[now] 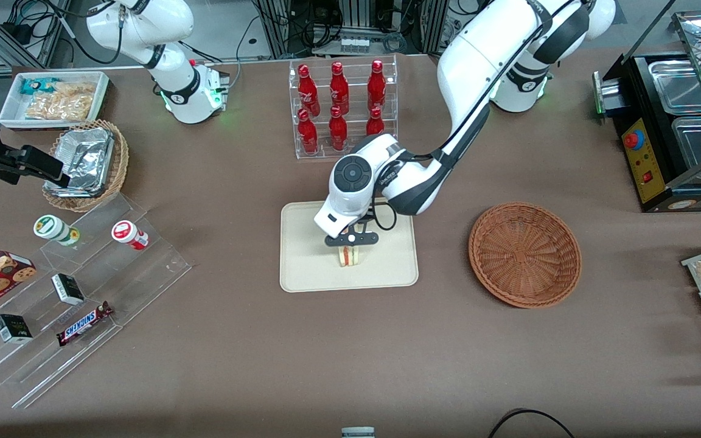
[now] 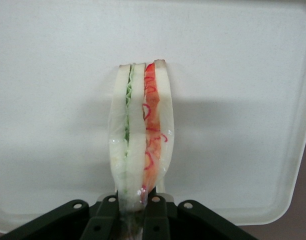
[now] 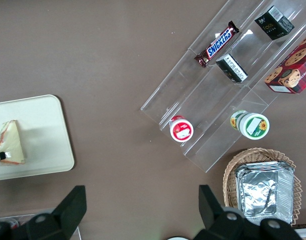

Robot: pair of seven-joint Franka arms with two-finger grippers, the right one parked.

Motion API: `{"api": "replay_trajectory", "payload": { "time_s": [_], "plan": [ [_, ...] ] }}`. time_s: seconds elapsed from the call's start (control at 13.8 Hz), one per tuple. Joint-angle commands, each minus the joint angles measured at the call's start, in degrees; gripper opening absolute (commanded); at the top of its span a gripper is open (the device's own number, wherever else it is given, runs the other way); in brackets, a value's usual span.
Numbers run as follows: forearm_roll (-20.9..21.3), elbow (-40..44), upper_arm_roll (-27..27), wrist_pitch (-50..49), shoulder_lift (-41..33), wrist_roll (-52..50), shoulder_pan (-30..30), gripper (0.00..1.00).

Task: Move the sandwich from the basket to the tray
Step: 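Lower the sandwich onto the tray and open the left gripper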

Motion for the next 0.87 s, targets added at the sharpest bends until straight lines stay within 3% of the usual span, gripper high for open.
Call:
{"api": "replay_trajectory", "payload": {
  "time_s": [0.0, 0.07, 0.29, 0.51, 0.8],
  "plan": [
    [1.31, 1.90, 0.56, 0.48, 1.09, -1.47, -1.13, 0.91],
    [1.31, 1.90, 0.56, 0.39, 0.83, -1.47, -1.13, 0.99],
    [1.14, 1.64, 0.56, -1.10, -2.67, -2.17, -0.69, 0.99],
    [0.52, 1.37, 0.65, -10.48, -10.92, -4.98, 1.59, 1.00],
    [0.26, 1.28, 0.56, -26.12, -22.18, -5.87, 9.75, 1.00]
  ]
}}
